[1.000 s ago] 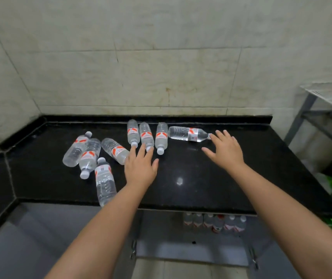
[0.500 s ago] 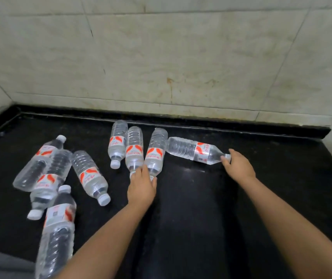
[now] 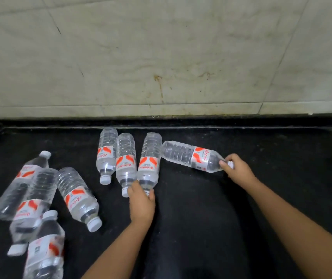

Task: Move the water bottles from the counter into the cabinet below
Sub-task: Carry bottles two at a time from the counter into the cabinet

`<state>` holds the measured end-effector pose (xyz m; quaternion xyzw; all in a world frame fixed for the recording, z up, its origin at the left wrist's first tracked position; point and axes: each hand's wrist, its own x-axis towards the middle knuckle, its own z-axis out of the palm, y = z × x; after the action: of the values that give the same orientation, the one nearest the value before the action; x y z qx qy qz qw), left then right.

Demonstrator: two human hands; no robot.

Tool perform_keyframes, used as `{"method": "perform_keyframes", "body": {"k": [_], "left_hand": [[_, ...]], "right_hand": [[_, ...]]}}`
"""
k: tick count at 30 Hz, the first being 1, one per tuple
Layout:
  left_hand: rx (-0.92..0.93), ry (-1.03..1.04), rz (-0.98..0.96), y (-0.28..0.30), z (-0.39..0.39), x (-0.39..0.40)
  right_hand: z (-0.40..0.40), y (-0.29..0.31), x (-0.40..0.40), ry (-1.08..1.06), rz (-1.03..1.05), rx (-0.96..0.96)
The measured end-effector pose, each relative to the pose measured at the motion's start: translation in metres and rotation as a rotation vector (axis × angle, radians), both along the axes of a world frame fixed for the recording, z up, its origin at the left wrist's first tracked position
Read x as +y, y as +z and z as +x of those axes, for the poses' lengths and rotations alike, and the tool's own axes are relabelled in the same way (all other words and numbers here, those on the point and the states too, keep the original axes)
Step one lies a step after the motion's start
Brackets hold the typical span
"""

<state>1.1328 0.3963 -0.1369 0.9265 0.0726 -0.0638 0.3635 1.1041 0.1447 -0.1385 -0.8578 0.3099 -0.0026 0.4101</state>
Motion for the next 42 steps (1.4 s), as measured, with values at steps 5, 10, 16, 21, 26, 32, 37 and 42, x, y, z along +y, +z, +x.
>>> {"method": "perform_keyframes", "body": {"k": [5, 10, 16, 21, 26, 32, 37, 42], "left_hand": [[-0.09, -0.062, 0.028, 0.017, -0.021, 0.014], [-0.233, -0.166, -0.012, 0.03, -0.061, 0.058], [-0.204, -0.415, 0.158, 0.069, -0.141, 0.13], [-0.325, -0.554, 0.209, 0.101, -0.22, 0.199], [-0.348, -0.618, 0.235, 0.13, -0.281, 0.248], [-0.133, -0.744, 0.407, 0.113, -0.322, 0.281], [0.071, -0.865, 0.559, 0.057, -0.351, 0.303], [0.18, -0.933, 0.676, 0.008, -0.353, 0.294]], "right_hand": [[-0.033, 0.015, 0.032, -0.045, 0.087, -0.142], [-0.074, 0.038, 0.073, 0.027, -0.239, -0.327], [-0.162, 0.085, 0.154, 0.309, -0.574, -0.456], [-0.26, 0.12, 0.221, 0.35, -0.68, -0.319], [-0.332, 0.153, 0.282, 0.407, -0.64, -0.098], [-0.386, 0.131, 0.335, 0.555, -0.513, 0.177], [-0.409, 0.069, 0.364, 0.688, -0.492, 0.233], [-0.405, 0.009, 0.36, 0.756, -0.471, 0.283]]}}
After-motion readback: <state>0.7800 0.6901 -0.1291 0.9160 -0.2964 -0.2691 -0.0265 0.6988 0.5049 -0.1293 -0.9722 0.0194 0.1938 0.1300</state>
